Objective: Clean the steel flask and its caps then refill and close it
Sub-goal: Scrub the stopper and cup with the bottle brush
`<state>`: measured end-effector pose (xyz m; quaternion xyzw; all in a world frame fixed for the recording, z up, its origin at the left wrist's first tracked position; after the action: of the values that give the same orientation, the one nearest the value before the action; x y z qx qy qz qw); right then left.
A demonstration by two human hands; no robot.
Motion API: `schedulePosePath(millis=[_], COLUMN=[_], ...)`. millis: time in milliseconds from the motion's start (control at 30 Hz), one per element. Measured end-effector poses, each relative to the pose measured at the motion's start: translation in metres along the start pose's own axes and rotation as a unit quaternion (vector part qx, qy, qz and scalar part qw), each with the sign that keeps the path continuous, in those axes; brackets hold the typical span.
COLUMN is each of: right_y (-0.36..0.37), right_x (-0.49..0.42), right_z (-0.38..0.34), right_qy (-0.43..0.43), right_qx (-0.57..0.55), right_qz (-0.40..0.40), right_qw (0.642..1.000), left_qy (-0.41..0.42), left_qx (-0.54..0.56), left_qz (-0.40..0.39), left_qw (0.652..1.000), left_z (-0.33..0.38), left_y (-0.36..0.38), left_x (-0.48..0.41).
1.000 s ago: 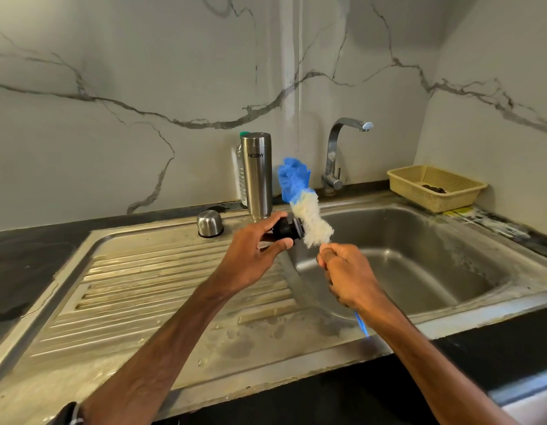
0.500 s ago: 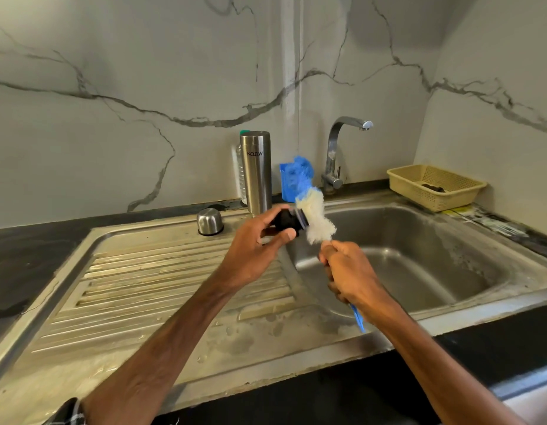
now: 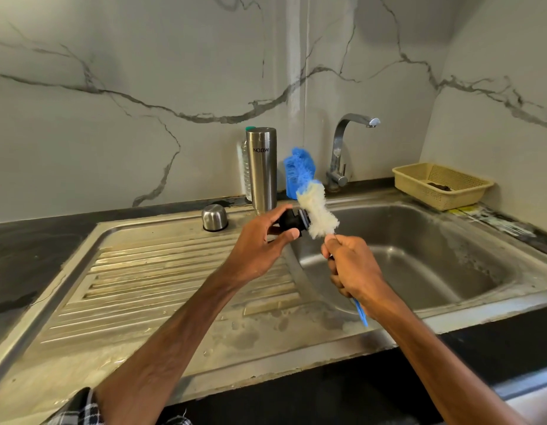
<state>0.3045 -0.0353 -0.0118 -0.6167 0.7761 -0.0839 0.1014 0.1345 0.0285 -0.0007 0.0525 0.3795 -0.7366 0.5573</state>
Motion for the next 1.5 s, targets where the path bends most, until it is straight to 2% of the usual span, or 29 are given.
schedulePosePath(millis=[100,333,500,633,767,867,933,1033,1100,1333,1500], right_y=[0.0,0.001,-0.007,-0.012,-0.012,-0.013,-0.013,-0.012,-0.01,-0.002,0.007], right_x=[-0.006,-0.001,-0.012,-0.011,-0.009,-0.005,-0.003,-0.001,0.001,0.009,0.015], right_z=[-0.002,0.001,0.002,0.006,0.005,0.004,0.003,0.0,-0.001,-0.008,-0.014], right_qy=[0.004,0.011,0.03,0.042,0.021,0.008,0.005,0.004,0.002,-0.048,-0.093], right_qx=[-0.005,0.007,-0.023,-0.058,-0.084,-0.096,-0.103,-0.109,-0.11,-0.095,-0.038], right_qz=[0.014,-0.019,0.031,0.054,0.048,0.046,0.043,0.031,0.021,-0.026,-0.043], right_qw=[1.0,1.0,0.999,0.996,0.995,0.994,0.994,0.994,0.994,0.994,0.994], left_qy=[-0.004,-0.022,-0.012,-0.069,-0.156,-0.216,-0.232,-0.222,-0.22,-0.221,-0.213], left_qx=[-0.007,-0.014,0.026,0.127,0.281,0.422,0.476,0.517,0.522,0.473,0.434], left_qz=[-0.028,-0.025,-0.032,0.003,0.016,0.007,-0.006,-0.014,-0.005,0.045,0.039], left_qw=[1.0,0.999,0.999,0.989,0.947,0.881,0.848,0.827,0.824,0.851,0.874], left_z=[-0.002,-0.002,0.009,0.005,0.0,0.001,0.003,0.006,0.006,0.002,-0.001], left_y=[0.005,-0.003,0.008,-0.001,-0.001,0.003,0.005,0.006,0.006,0.01,0.008], left_x=[0.002,0.002,0.002,0.0,0.002,0.003,0.003,0.004,0.004,0.005,0.005])
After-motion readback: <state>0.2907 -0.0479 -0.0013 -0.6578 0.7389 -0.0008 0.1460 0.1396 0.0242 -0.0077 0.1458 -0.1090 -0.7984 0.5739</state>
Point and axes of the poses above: each hand's wrist, its own x-axis away from the middle knuckle, its own y-axis out of the palm, z = x × y, the point moved 2 cm from there along -x, towards the middle knuckle, and after that the axes turned 1 degree about x, right-handed, at the moved point
